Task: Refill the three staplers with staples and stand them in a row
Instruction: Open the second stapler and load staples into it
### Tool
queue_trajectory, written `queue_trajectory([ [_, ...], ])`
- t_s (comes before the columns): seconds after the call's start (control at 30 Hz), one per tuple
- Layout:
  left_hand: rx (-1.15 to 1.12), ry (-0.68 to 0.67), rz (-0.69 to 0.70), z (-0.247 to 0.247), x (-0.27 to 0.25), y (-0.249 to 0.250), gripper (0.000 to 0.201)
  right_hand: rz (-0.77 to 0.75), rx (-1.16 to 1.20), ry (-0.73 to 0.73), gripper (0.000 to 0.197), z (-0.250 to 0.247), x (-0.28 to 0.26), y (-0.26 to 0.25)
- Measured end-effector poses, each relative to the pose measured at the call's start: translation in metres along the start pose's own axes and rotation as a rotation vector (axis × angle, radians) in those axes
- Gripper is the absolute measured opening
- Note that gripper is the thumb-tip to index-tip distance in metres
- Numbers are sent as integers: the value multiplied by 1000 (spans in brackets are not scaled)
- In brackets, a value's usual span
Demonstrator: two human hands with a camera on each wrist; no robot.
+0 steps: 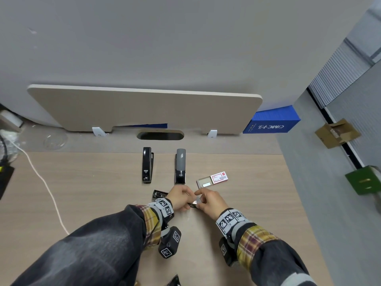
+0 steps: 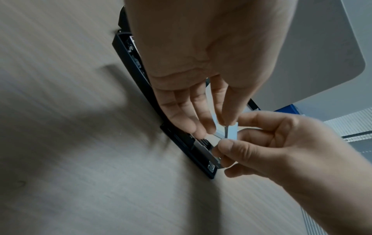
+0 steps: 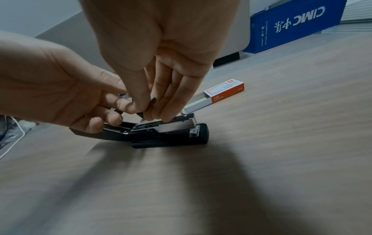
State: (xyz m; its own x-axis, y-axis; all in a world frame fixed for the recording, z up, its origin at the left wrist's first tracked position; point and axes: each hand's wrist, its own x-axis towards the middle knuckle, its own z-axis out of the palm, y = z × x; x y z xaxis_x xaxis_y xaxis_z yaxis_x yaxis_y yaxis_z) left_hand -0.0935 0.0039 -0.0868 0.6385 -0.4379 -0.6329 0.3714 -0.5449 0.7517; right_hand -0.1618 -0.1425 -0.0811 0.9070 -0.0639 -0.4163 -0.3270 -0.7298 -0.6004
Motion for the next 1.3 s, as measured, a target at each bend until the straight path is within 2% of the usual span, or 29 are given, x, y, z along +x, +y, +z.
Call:
queue_trajectory([
  [0.23,38,23,-6,3,1,-1,18,-6,-28,-12,29,-2,3,-3],
  [0.37,19,41,-51,2,4,-3,17,14,-57,68,19,-2,5,-4],
  [0.47,12,54,-65,2,4,-4,14,-8,-172,117,15,-3,4,-5],
  [0.6,13,129,-66,-4,4,-9,12,-40,-281,169,13,-3,4,2],
  [0.7,44,151,-88,-13,5,-17,20,-36,-329,140,12,3,6,7],
  [0.9,86,74,-91,-17,5,-20,17,-67,-394,99,13,14,12,4],
  [1.3,112,60,-90,-13,8,-20,16,-108,-419,73,12,8,20,3],
])
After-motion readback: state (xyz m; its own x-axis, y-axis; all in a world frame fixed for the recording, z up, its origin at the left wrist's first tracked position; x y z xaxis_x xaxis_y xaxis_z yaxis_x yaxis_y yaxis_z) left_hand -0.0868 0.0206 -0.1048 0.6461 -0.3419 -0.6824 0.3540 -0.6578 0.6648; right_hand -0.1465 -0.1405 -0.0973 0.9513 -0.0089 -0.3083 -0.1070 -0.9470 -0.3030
